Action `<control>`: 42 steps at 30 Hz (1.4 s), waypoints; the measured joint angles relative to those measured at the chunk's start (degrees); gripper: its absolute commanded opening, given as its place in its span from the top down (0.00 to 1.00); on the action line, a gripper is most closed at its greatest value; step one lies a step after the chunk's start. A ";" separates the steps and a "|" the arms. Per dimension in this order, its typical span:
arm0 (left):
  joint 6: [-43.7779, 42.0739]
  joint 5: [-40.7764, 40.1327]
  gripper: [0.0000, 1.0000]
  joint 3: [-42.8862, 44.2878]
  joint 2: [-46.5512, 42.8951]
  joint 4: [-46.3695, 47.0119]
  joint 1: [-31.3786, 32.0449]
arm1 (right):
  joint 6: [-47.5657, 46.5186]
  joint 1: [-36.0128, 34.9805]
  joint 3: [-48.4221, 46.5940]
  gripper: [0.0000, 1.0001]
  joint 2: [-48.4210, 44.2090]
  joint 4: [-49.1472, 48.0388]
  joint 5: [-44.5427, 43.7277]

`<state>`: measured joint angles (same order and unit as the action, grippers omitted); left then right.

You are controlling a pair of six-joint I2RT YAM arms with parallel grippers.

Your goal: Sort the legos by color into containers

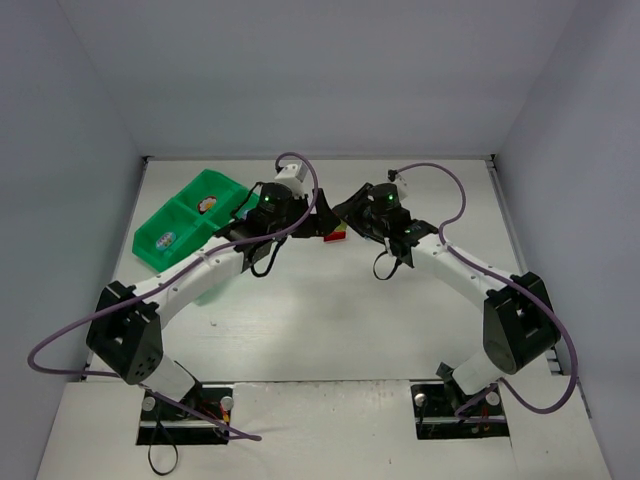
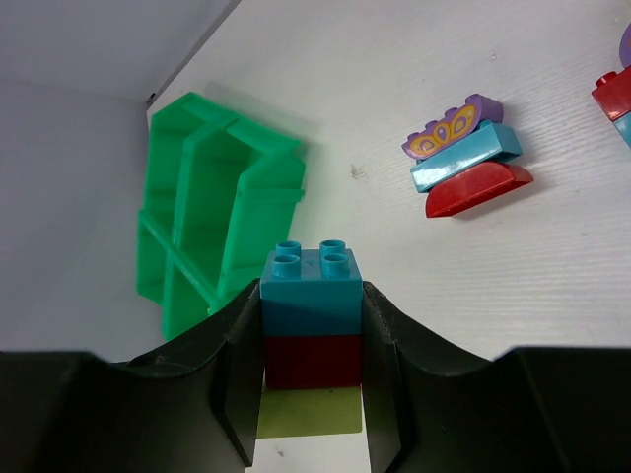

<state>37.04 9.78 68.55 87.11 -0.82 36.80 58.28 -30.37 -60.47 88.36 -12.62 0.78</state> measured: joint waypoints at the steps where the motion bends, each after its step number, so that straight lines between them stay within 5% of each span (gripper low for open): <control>1: -0.04 -0.63 0.29 0.00 0.02 0.72 0.00 | 0.90 0.00 0.00 1.00 0.00 0.00 0.00; 23: -1.97 -3.21 0.41 -0.22 4.37 11.02 0.59 | 15.85 0.61 0.00 1.00 -1.16 -2.32 1.31; 31: -2.03 -2.62 0.89 -0.26 5.27 14.29 1.51 | 17.59 0.79 0.02 1.00 -1.16 -3.10 2.12; 34: -1.92 -2.36 1.00 -0.81 5.27 15.04 1.51 | 17.86 0.81 0.15 1.00 -1.18 -3.13 2.12; 42: -0.76 -0.92 1.00 -5.99 3.76 17.25 1.51 | 18.45 1.25 3.17 1.00 -1.40 -3.19 4.26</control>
<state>36.27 8.86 62.57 90.87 16.43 38.30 76.73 -29.12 -57.30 86.96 -15.81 5.04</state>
